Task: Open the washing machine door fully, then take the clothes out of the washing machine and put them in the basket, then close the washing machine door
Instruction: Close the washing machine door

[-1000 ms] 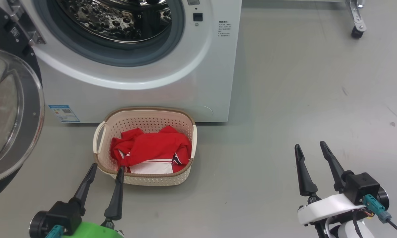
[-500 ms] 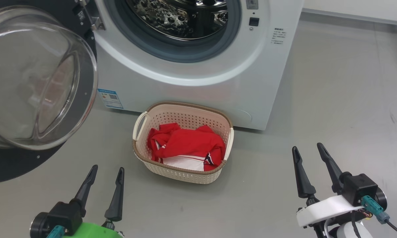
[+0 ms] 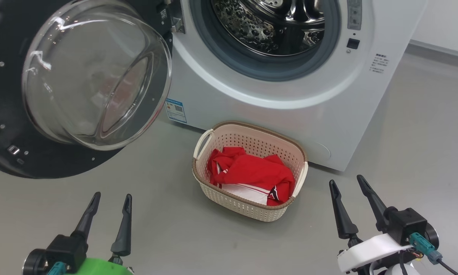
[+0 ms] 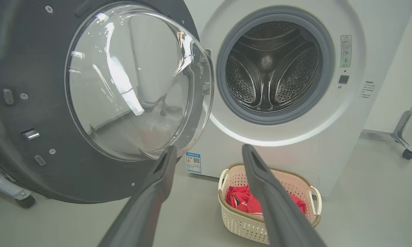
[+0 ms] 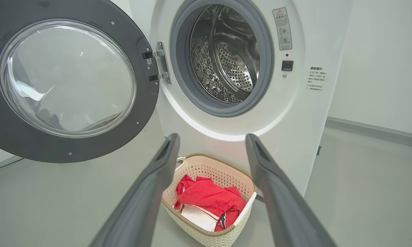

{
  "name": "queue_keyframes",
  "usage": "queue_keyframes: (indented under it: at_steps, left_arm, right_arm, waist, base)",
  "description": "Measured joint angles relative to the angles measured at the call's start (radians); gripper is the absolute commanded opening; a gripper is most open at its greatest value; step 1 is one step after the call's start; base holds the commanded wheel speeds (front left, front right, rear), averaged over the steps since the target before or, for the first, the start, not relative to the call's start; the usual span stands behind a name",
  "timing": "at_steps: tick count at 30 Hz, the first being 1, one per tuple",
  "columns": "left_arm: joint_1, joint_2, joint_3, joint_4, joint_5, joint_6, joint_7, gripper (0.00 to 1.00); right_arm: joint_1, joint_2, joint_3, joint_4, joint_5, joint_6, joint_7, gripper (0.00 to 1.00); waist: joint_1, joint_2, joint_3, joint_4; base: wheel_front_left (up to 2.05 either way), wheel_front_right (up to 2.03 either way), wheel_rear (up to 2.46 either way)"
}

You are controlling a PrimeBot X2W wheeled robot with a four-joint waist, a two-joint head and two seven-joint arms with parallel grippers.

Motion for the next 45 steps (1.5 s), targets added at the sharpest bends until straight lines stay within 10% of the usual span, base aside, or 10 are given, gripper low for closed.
queue_keyframes:
  at_steps: [45]
  left_arm:
    - [0.042,-0.015,0.073,-0.039,0.014,0.002,0.000,1.00]
  right_arm:
    - [-0.001,0.003,0.043,0.025,0.000,0.012,0.000,1.00]
  waist:
    - [0.0000,0.0000,-0.012,0.114]
  base:
    - [0.00,0.00,0.00]
